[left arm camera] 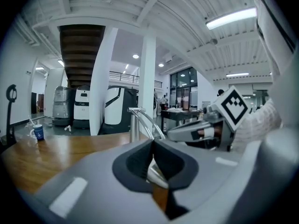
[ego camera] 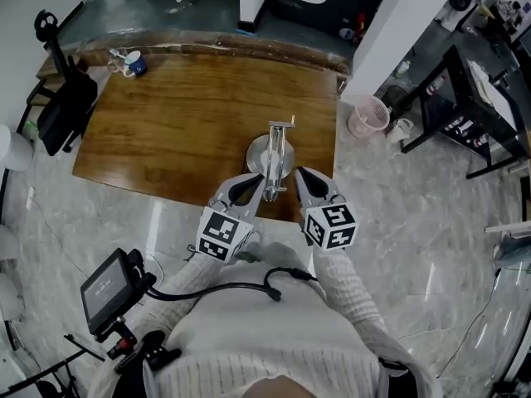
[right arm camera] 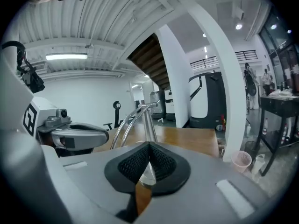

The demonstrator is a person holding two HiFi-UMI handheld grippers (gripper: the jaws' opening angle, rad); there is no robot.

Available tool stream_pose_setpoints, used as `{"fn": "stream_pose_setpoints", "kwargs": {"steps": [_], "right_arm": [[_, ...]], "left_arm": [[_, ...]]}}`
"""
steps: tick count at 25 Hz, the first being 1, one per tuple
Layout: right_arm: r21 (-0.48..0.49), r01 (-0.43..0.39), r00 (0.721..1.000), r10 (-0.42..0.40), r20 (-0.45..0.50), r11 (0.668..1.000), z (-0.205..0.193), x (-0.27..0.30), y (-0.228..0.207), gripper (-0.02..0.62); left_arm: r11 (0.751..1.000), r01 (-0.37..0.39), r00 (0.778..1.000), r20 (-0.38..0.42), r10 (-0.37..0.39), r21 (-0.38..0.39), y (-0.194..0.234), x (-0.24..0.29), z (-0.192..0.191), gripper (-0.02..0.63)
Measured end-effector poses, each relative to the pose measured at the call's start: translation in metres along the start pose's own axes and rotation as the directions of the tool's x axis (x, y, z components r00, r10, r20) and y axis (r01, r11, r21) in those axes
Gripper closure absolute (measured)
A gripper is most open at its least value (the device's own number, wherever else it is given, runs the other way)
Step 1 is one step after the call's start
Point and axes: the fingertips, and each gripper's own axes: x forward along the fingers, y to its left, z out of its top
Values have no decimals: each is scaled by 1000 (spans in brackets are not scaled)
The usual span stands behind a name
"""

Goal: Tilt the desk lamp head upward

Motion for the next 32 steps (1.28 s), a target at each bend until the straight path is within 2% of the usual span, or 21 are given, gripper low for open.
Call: {"fn": "stream_pose_setpoints", "kwargs": {"steps": [3,5,7,9,11,14,18,21,22,23,26,28,32], "right_arm": [[-4,-50,998,50,-26,999,-6,20,-6,597],[17,-104,994,105,-23,994,-6,34,-8,584],[37,-175,984,176,-21,984,-5,51,-11,465],[38,-236,971,237,-27,971,-7,71,-16,453],[33,-290,956,291,-34,956,-7,88,-19,439],[45,-373,927,374,-37,927,-2,99,-11,393],[32,-460,886,461,-42,887,4,105,3,365],[45,-496,869,495,24,867,14,108,6,390],[43,-502,865,500,40,864,16,109,6,415],[39,-508,861,506,48,860,17,109,6,410],[36,-520,854,518,51,853,17,105,9,410],[41,-521,853,519,51,853,17,104,12,411],[58,-521,854,518,54,852,16,101,15,410]], "left_arm": [[998,32,999,15,-33,51,6,7,2,598],[992,57,998,15,-59,112,12,12,1,598],[975,83,996,-1,-85,205,20,22,-3,598],[941,103,995,-20,-102,321,31,34,-9,598],[885,128,991,-35,-126,448,38,42,-11,590],[756,181,982,-68,-178,629,34,46,-10,452],[589,206,968,-74,-239,782,22,43,4,358],[415,207,957,-96,-273,886,12,43,6,308],[359,201,954,-99,-284,911,8,43,6,301],[313,195,950,-99,-297,930,4,43,7,298],[209,155,939,-79,-334,965,-9,42,12,284],[129,112,934,-61,-351,985,-15,40,14,273],[-61,79,911,-97,-402,995,-31,37,2,273]]}}
